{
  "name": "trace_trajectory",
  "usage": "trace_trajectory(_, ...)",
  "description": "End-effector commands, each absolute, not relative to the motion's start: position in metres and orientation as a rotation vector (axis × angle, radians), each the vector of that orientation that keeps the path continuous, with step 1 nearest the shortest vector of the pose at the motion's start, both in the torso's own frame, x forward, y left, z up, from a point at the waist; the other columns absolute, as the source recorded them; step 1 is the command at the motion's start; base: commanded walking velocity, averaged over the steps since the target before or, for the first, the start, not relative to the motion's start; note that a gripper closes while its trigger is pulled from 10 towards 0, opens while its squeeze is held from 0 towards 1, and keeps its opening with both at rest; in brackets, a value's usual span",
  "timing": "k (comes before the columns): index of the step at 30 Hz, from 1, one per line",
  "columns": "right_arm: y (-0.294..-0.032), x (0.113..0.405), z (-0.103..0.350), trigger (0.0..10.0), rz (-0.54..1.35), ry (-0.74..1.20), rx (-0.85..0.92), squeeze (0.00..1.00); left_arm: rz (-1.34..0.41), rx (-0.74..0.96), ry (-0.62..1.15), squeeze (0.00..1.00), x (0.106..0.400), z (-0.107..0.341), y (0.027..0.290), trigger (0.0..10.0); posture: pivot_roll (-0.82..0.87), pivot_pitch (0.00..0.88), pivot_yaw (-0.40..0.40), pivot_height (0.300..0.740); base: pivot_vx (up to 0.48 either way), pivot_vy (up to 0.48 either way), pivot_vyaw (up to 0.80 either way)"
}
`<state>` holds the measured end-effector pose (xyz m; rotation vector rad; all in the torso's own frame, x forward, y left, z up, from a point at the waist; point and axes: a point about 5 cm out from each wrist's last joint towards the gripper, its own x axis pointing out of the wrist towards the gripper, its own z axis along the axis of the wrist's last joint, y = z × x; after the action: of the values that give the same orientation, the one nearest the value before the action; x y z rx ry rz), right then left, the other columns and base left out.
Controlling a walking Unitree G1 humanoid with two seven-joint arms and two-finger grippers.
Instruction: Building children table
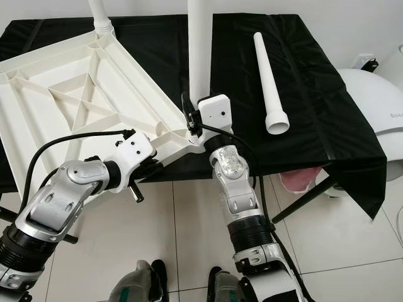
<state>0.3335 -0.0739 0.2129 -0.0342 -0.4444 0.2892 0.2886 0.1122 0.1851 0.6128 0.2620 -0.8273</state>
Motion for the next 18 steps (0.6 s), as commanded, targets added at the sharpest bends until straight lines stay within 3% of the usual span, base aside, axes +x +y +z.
trace_trajectory(1,-0.091,0.338,0.167,10.0,0.207,-0.218,-0.042,0.00,-0.769,0.649,0.211,0.00,0.290,0.195,0.114,10.0,-0.07,0.197,-0.012,0.740,0.000,0.000,0.00)
trace_trajectory(18,-0.095,0.335,0.154,10.0,0.093,-0.145,-0.073,0.00,-0.764,0.649,0.208,0.00,0.290,0.197,0.115,10.0,-0.07,0.205,-0.013,0.740,0.000,0.000,0.00)
